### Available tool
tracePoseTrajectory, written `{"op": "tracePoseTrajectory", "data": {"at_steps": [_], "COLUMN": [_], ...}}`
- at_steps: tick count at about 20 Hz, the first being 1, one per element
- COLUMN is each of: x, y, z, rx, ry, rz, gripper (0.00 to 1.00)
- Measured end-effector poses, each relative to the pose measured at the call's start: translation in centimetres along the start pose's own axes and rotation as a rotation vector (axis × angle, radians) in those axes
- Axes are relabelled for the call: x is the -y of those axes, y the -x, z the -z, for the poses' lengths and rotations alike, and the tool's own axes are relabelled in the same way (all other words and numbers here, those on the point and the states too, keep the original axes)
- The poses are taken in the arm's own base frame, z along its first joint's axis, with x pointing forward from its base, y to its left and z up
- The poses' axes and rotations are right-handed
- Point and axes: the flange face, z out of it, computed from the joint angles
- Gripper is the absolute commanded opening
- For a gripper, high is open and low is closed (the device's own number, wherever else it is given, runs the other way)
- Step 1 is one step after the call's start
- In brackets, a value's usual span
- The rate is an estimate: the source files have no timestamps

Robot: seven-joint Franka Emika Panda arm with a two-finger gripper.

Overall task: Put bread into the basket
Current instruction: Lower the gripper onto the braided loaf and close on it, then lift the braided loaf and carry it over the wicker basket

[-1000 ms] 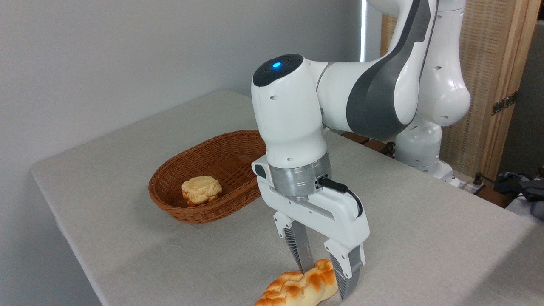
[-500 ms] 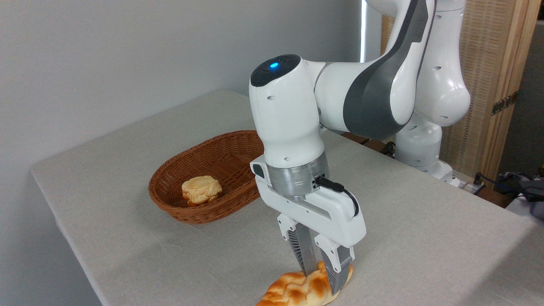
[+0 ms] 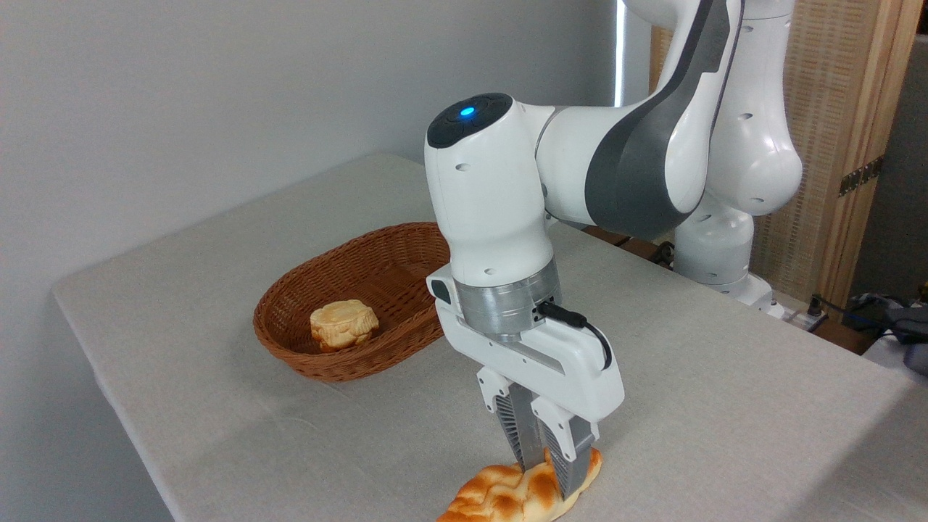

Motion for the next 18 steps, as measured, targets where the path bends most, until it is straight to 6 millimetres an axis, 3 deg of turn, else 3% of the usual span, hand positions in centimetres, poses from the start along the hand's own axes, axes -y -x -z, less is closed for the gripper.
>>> {"op": "tracePoseTrajectory", "data": {"at_steps": [11, 15, 18], "x": [-0.2, -1.3, -4.2], "y": [-0.3, -1.8, -5.2], "z": [0.8, 5.1, 9.1], "rx": [-0.034, -0.112, -0.148], "ry": [0.008, 0.032, 0.033], "rz": [0.012, 0.003, -0.069], "gripper": [0.20, 0.22, 0.22]}}
